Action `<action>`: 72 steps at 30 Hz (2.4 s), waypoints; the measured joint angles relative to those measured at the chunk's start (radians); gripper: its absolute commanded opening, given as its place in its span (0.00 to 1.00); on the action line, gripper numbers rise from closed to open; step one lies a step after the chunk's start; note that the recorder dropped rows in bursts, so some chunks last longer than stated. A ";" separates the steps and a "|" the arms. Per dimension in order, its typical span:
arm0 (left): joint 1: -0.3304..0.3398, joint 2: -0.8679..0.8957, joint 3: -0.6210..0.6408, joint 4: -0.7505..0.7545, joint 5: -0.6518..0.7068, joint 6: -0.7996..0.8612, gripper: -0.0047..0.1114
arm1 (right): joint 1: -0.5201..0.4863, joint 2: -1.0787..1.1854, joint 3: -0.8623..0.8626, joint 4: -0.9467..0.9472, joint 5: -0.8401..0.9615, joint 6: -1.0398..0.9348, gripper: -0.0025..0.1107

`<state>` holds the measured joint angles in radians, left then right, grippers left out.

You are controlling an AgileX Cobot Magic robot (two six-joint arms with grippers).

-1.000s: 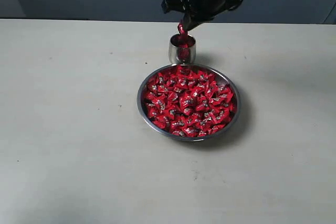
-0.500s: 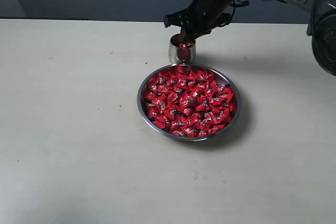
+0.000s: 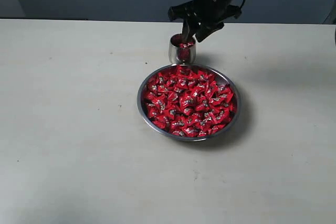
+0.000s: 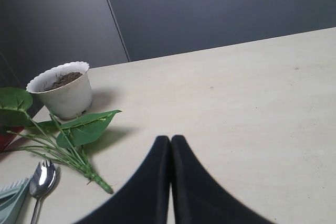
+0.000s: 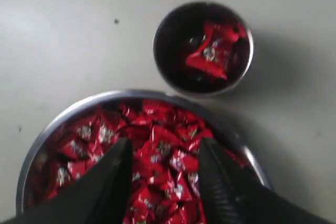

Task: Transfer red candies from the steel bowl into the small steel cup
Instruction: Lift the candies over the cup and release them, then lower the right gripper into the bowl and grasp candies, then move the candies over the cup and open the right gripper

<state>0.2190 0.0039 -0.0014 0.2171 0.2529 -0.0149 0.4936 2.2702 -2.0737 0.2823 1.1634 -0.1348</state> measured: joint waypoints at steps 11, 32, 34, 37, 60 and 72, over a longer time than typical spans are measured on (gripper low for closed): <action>0.000 0.000 0.000 0.000 0.000 0.000 0.04 | 0.091 -0.001 0.000 0.014 0.051 -0.022 0.37; 0.000 0.000 0.000 0.000 0.000 0.000 0.04 | 0.130 0.021 0.268 0.066 -0.068 -0.019 0.37; 0.000 0.000 0.000 0.000 0.000 0.000 0.04 | 0.130 0.034 0.268 0.066 -0.070 -0.006 0.37; 0.000 0.000 0.000 0.000 0.000 0.000 0.04 | 0.130 0.055 0.268 0.066 -0.074 0.005 0.37; 0.000 0.000 0.000 0.000 0.000 0.000 0.04 | 0.130 -0.095 0.269 -0.021 -0.089 0.025 0.01; 0.000 0.000 0.000 0.000 0.000 0.000 0.04 | 0.099 -0.131 0.247 -0.033 -0.245 0.043 0.01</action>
<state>0.2190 0.0039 -0.0014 0.2171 0.2529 -0.0149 0.5925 2.1395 -1.8265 0.2488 0.9180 -0.0913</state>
